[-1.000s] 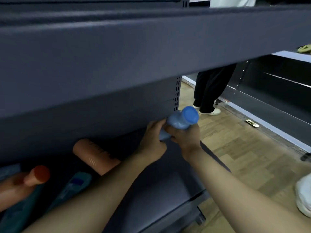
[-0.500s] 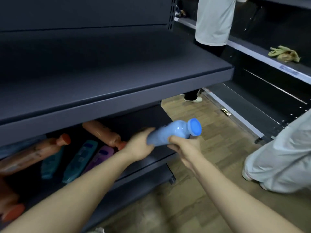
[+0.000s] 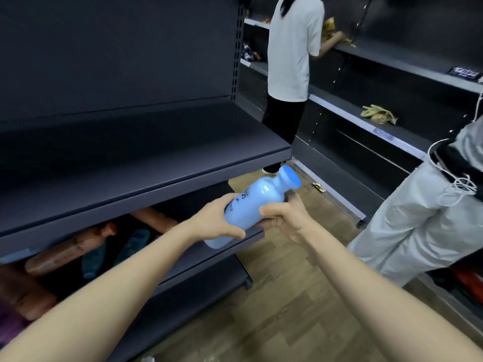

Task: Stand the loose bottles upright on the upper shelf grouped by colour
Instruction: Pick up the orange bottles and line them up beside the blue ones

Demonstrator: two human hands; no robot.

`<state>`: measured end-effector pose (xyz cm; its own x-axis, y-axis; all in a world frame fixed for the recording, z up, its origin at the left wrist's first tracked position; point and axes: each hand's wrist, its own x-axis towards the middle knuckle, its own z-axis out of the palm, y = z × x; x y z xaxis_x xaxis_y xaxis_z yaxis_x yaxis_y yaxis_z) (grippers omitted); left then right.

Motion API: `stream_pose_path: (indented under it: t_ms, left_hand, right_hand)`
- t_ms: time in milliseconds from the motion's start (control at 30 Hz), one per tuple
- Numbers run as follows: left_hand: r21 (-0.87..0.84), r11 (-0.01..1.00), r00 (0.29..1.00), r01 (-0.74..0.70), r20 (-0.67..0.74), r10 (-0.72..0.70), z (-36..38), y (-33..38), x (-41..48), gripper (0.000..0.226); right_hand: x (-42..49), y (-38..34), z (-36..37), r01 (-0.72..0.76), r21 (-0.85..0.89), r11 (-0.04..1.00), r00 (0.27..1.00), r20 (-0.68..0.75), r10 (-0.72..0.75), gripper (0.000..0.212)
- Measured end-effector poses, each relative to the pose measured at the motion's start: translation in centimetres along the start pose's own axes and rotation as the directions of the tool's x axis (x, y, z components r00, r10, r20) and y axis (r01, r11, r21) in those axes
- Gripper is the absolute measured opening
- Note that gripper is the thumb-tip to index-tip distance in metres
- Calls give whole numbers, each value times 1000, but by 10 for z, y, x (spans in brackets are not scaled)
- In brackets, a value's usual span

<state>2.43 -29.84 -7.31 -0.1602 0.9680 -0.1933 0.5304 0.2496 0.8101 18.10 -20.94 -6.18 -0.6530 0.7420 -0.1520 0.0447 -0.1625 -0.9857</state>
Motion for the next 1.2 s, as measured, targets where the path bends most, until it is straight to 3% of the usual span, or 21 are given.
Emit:
stream_pose_path:
  t_ms: [167, 333, 500, 667, 800, 1033, 1133, 1200]
  left_hand:
    - [-57, 998, 993, -4, 118, 11, -36, 38, -32, 53]
    - [-65, 998, 982, -13, 186, 25, -66, 62, -63, 48]
    - [-22, 996, 995, -90, -54, 89, -74, 69, -81, 47]
    - [-21, 998, 938, -52, -343, 42, -81, 62, -94, 60]
    - [-49, 999, 851, 23, -524, -45, -85, 55, -105, 63]
    - [-11, 987, 672, 158, -732, -115, -83, 37, -136, 55]
    - [-65, 986, 621, 152, -770, -146, -90, 24, -157, 63]
    - [-101, 984, 625, 143, -762, -169, -100, 11, -173, 65]
  right_hand:
    - [-11, -54, 7, 64, -42, 997, 990, 130, -58, 59]
    - [-19, -92, 23, 115, -21, 993, 957, 271, -105, 53]
    - [-24, -110, 43, 185, 32, 982, 929, 321, -185, 53]
    - [-30, -107, 77, 260, 115, 959, 947, 166, -277, 37]
    - [-38, -99, 118, 258, -90, 962, 964, 95, -249, 44]
    - [-45, -93, 195, 286, -297, 911, 953, -11, -303, 60]
    - [-44, -92, 219, 287, -308, 907, 957, 44, -288, 53]
    - [-45, -91, 236, 291, -294, 911, 957, 100, -273, 51]
